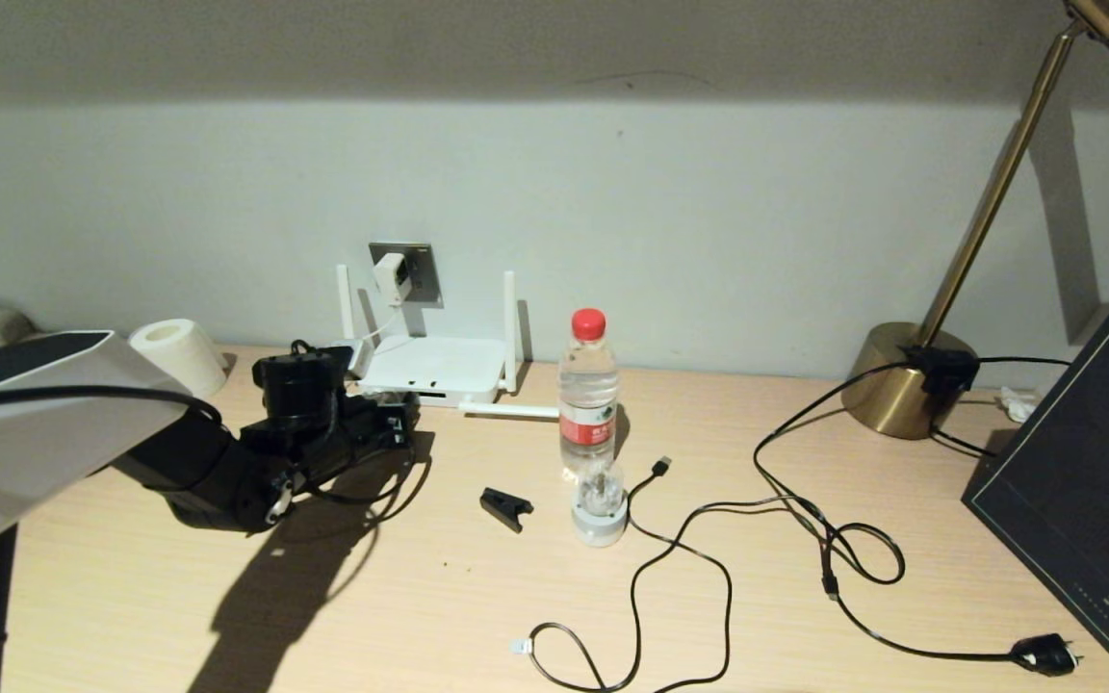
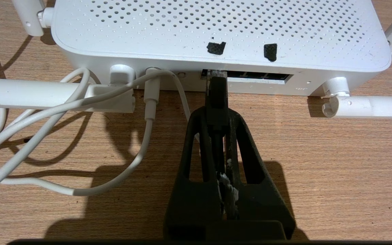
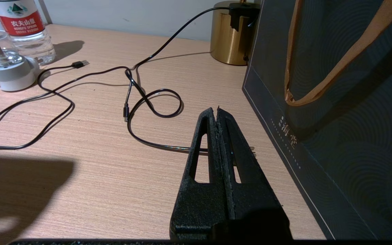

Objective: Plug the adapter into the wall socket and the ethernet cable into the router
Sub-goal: Plug cable into router interface

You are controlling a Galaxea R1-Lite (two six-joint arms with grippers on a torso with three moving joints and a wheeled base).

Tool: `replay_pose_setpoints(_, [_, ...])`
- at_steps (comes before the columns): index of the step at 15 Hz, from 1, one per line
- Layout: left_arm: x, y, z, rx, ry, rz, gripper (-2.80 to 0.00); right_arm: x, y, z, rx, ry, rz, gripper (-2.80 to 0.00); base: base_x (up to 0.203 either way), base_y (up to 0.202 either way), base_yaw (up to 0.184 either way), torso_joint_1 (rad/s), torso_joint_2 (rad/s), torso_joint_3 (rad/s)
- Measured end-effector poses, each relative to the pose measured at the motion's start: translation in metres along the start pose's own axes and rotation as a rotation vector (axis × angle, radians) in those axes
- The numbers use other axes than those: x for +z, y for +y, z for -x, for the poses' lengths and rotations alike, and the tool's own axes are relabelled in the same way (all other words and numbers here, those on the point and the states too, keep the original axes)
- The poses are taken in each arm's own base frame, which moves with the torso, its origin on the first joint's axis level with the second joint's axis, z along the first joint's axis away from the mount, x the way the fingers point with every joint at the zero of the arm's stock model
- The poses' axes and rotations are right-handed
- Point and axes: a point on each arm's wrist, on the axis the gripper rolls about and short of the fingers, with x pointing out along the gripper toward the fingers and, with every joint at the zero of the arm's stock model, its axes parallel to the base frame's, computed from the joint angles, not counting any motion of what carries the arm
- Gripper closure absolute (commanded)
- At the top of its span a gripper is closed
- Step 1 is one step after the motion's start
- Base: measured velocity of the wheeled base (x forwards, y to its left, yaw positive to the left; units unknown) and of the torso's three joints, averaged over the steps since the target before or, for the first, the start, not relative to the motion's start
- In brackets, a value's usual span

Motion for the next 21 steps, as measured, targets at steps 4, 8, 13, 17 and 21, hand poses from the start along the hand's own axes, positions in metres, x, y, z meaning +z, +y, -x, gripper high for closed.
replay_pose_setpoints(4, [0.0007,0.0000,-0.0003,0.000,-0.001,0.000,0.00,0.0000,0.0000,0.0000,0.000,0.000,0.000,0.00,0.000,0.000,0.000,0.000,0.00,0.000])
replay_pose_setpoints(8, [0.0008,0.0000,-0.0004,0.000,-0.002,0.000,0.00,0.0000,0.0000,0.0000,0.000,0.000,0.000,0.00,0.000,0.000,0.000,0.000,0.00,0.000])
replay_pose_setpoints(13, [0.0013,0.0000,-0.0002,0.000,-0.003,0.000,0.00,0.0000,0.0000,0.0000,0.000,0.000,0.000,0.00,0.000,0.000,0.000,0.000,0.00,0.000])
replay_pose_setpoints(17, [0.0020,0.0005,-0.0002,0.001,-0.005,-0.001,0.00,0.0000,0.0000,0.0000,0.000,0.000,0.000,0.00,0.000,0.000,0.000,0.000,0.00,0.000])
replay_pose_setpoints(21, [0.0020,0.0006,-0.0005,0.001,-0.005,-0.001,0.00,0.0000,0.0000,0.0000,0.001,0.000,0.000,0.00,0.000,0.000,0.000,0.000,0.00,0.000])
